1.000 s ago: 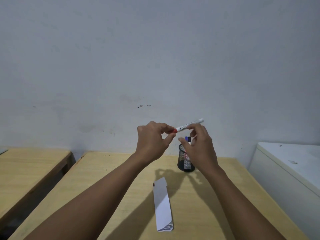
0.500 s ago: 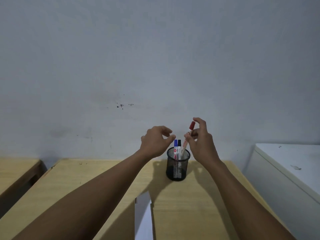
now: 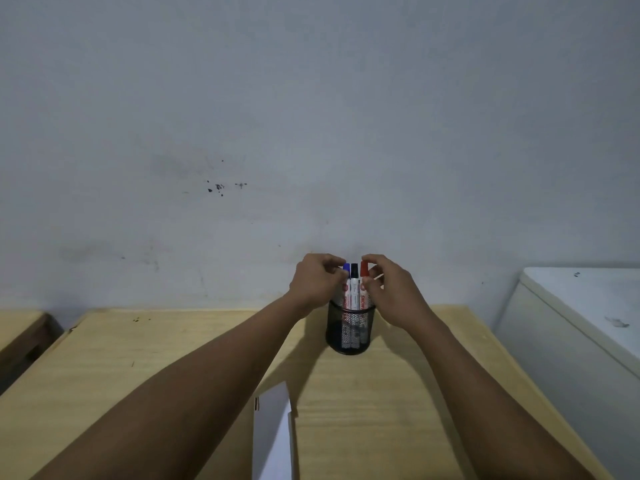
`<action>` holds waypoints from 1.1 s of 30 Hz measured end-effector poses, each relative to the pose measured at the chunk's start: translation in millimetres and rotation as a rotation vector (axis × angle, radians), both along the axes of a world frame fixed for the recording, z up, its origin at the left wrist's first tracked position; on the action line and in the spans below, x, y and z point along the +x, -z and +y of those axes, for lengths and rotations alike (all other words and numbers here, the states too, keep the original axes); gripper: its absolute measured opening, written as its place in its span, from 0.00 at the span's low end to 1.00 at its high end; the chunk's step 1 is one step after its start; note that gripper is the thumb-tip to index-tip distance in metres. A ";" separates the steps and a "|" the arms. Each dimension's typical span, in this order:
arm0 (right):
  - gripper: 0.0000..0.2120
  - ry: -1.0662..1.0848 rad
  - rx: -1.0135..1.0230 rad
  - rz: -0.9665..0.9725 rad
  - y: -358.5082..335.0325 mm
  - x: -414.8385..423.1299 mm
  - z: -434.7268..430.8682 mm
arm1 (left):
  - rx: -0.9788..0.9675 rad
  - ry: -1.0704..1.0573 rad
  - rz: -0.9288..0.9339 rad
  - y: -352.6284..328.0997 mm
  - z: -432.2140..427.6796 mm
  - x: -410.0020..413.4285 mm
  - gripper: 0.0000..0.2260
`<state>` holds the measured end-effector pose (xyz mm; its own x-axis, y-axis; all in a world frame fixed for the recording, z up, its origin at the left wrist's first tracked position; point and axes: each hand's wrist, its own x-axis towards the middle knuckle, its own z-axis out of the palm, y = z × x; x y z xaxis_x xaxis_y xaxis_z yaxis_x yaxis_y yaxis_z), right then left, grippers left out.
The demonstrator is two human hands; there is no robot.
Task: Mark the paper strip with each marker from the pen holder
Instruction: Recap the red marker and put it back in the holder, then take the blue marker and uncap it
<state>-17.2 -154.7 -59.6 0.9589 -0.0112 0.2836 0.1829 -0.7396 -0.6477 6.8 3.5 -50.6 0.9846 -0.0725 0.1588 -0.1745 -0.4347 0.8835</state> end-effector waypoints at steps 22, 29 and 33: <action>0.06 -0.317 1.235 -0.044 -83.7 -118.1 115.5 | -0.787 -0.136 0.270 -88.5 118.7 -134.0 0.08; 0.04 -0.373 1.260 -0.031 -80.6 -142.5 154.4 | -0.843 -0.166 0.307 -78.5 137.1 -162.6 0.12; 0.06 -0.370 1.248 -0.050 -78.3 -150.5 158.8 | -0.870 -0.212 0.322 -82.4 138.6 -169.8 0.09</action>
